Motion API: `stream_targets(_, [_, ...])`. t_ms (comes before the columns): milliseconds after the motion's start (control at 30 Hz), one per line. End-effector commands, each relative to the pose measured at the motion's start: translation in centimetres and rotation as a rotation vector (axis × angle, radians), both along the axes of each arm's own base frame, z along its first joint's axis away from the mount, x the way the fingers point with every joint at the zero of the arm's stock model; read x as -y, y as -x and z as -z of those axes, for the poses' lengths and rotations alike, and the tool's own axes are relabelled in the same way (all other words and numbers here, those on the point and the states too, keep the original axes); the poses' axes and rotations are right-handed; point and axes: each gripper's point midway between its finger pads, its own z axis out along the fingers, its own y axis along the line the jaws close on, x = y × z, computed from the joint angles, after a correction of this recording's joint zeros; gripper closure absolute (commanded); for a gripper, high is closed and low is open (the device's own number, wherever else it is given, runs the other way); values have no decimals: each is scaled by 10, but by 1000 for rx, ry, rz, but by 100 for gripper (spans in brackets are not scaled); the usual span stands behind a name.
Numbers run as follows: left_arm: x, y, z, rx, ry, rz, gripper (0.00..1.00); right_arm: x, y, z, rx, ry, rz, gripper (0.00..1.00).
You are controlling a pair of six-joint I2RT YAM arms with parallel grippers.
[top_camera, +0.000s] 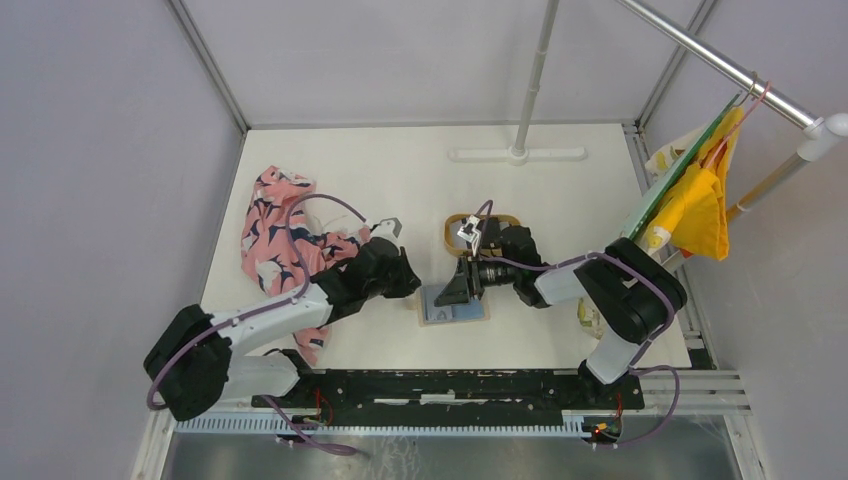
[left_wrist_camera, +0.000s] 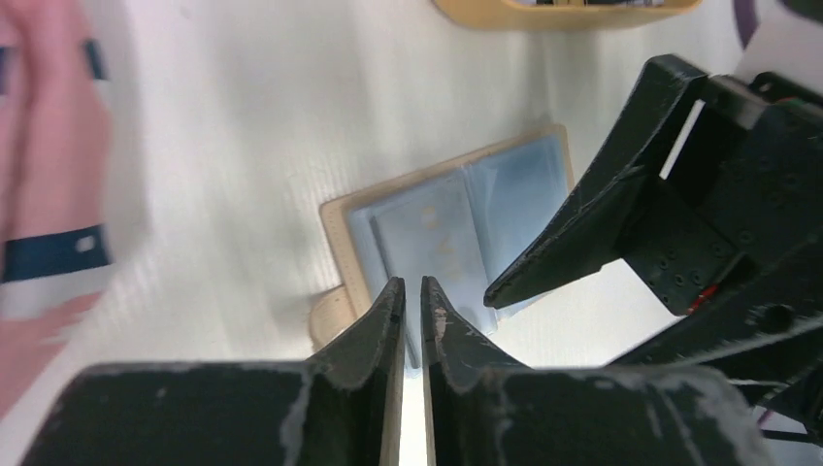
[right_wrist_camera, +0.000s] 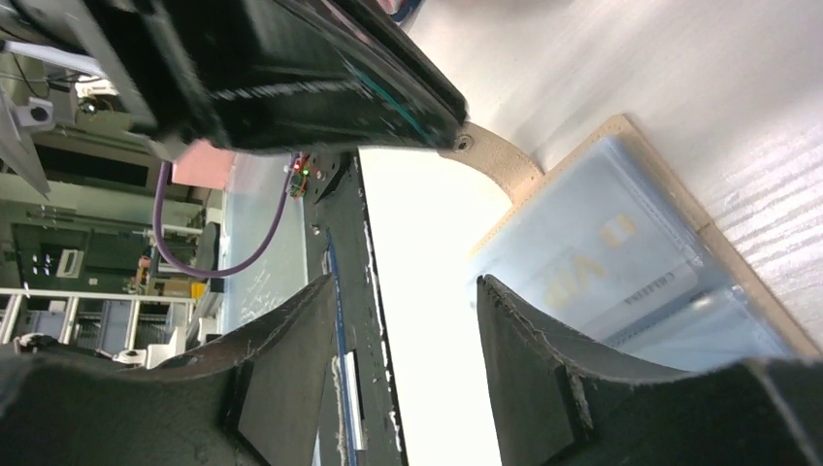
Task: Put the credit cards into the card holder
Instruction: Insert the credit card into the card holder.
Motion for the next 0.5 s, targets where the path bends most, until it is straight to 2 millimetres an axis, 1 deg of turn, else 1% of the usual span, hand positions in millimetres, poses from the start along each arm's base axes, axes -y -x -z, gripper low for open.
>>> stream_targets(0, [-30,-9,-22,117,-80,-77,82,-6,-7,3,92,23,-48,39])
stream_targets(67, [-31,-10,-34,154,-54,-77,80,-6,-9,1,140,38,-77,40])
stream_targets(133, [-30,-10,-47,195,-15,-70,78,-6,-14,-2,227,61,-119,41])
stream_targets(200, [-29,-10,-57,233,22,-65,75,-4,-21,-6,367,98,-183,42])
stream_targets(233, [-28,-11,-63,256,41,-62,73,-1,-23,-9,406,129,-213,42])
stream_targets(267, [-28,-11,-69,277,58,-61,71,0,-30,-15,521,142,-261,42])
stream_targets(300, [-27,-12,-76,302,80,-62,68,6,-29,-17,573,171,-308,42])
stream_targets(367, [-24,-14,-91,360,129,-54,56,16,-41,-27,718,234,-358,41])
stream_targets(400, [-22,-15,-97,387,150,-44,49,22,-47,-30,781,283,-370,41])
stream_targets(467, [-19,-16,-106,431,178,-28,29,36,-70,-39,924,402,-332,39])
